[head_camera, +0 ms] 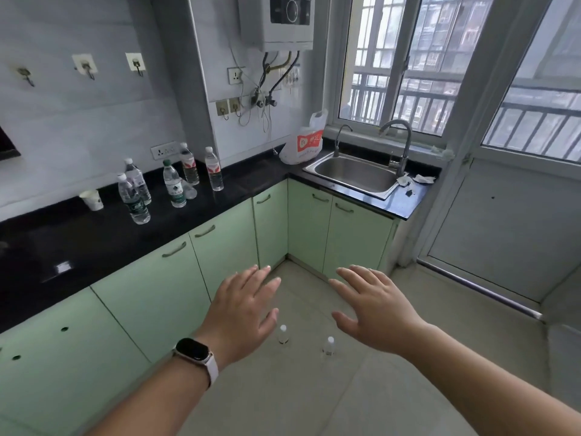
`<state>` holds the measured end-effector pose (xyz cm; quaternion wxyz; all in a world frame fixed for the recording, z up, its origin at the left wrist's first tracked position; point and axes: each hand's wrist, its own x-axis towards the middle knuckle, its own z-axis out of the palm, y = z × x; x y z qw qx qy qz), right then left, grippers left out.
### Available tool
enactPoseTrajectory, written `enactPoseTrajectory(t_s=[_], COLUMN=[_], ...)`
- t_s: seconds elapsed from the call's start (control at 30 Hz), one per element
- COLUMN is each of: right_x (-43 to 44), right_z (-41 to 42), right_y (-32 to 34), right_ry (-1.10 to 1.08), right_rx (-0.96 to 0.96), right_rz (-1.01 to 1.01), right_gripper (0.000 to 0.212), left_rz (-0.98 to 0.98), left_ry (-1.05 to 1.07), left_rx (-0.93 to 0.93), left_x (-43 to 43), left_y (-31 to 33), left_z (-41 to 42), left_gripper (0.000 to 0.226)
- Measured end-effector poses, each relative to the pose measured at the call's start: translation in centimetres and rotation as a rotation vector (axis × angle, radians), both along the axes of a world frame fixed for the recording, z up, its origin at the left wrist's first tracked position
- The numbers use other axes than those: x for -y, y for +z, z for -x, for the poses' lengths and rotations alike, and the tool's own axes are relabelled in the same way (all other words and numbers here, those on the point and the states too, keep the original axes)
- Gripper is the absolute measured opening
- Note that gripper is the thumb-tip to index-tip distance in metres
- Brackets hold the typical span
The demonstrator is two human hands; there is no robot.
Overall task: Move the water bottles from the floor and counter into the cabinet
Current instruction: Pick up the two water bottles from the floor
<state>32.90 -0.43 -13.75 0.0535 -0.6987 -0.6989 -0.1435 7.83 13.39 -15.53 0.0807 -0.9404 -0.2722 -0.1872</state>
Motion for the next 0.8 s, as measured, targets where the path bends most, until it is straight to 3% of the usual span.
enactPoseTrajectory(t_s=[0.43,0.8], right_x=[-10.5,-17.5], right_z=[-0.6,-9.0], right_y=[-3.3,-7.7], right_ry=[-0.078,-0.036], right_rx=[-0.012,-0.090], right_rz=[0.081,0.137], right_gripper=[0.057,0.056], left_rz=[0.108,0.176], left_ry=[-0.078,-0.026], left_rx=[-0.007,-0.101], left_x=[-12.2,-17.6], left_y=[-4.1,-6.8], left_z=[-2.2,-10.3], left_gripper=[0.051,0.049])
